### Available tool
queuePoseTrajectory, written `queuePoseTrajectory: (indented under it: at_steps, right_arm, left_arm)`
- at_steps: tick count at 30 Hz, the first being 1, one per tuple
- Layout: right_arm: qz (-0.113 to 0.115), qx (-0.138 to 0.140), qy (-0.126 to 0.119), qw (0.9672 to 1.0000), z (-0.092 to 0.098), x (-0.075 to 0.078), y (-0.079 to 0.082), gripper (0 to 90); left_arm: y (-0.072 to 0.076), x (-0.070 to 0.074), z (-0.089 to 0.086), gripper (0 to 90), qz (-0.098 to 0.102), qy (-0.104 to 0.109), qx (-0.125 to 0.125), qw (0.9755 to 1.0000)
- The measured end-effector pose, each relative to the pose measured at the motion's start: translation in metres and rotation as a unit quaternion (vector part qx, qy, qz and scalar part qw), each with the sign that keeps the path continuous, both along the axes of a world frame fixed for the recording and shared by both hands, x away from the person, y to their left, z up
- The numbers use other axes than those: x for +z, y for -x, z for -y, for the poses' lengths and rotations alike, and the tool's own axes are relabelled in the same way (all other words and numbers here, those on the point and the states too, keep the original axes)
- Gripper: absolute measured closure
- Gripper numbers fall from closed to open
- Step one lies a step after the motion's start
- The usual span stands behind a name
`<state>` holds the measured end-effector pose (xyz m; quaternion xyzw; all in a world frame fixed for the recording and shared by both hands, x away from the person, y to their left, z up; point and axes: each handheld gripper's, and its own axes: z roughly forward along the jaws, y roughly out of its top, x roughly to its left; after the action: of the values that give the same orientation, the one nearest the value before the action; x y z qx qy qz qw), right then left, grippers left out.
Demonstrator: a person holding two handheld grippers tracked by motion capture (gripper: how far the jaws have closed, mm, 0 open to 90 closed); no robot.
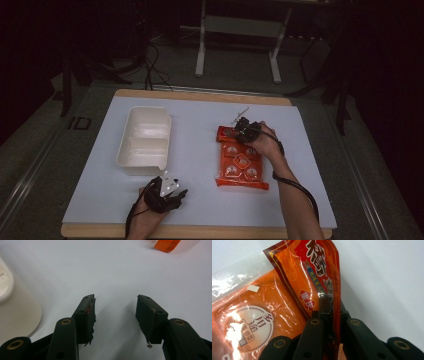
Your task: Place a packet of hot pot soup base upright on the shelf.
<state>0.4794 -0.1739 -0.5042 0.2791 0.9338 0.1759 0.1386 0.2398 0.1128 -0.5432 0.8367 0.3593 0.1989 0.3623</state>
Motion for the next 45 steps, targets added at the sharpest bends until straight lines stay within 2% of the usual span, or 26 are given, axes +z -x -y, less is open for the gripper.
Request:
queuePoseTrajectory:
  at_steps: [1, 5, 12, 16, 25, 28, 35, 40, 45]
  right_arm:
    - [-0.001, -0.008, -0.009, 0.9999, 0.002, 0.003, 0.000, 89.4]
    - [0.002, -0.021, -0.015, 0.9997, 0.007, 0.011, -0.001, 89.8]
    - [0.021, -0.039, -0.046, 0.9980, 0.021, 0.033, 0.000, 89.9]
    - [0.028, -0.041, -0.047, 0.9977, 0.026, 0.043, 0.002, 90.0]
    - [0.047, -0.051, -0.075, 0.9948, 0.030, 0.076, 0.010, 89.9]
    - [0.047, -0.049, -0.089, 0.9937, 0.031, 0.090, 0.013, 89.9]
    - [0.034, -0.027, -0.097, 0.9944, 0.026, 0.115, 0.022, 89.9]
    - [0.027, -0.007, -0.077, 0.9966, 0.018, 0.128, 0.028, 89.9]
    - [0.019, 0.005, -0.097, 0.9951, 0.014, 0.140, 0.034, 90.0]
  left_arm:
    - [0.000, 0.000, 0.000, 49.9, -0.001, 0.001, 0.000, 1.0000]
    - [0.000, 0.000, 0.000, 49.9, -0.001, 0.001, 0.000, 1.0000]
    - [0.000, 0.000, 0.000, 49.9, -0.001, 0.001, 0.000, 1.0000]
    - [0.000, 0.000, 0.000, 49.9, -0.001, 0.003, 0.001, 1.0000]
    - [0.000, 0.000, 0.000, 49.8, 0.000, 0.001, 0.001, 1.0000]
    - [0.000, 0.000, 0.000, 49.8, 0.000, 0.001, 0.002, 1.0000]
    - [0.000, 0.000, 0.000, 49.7, 0.001, 0.002, 0.002, 1.0000]
    - [0.000, 0.000, 0.001, 49.7, 0.003, 0.001, 0.002, 1.0000]
    - [0.000, 0.000, 0.001, 49.8, 0.003, 0.001, 0.002, 1.0000]
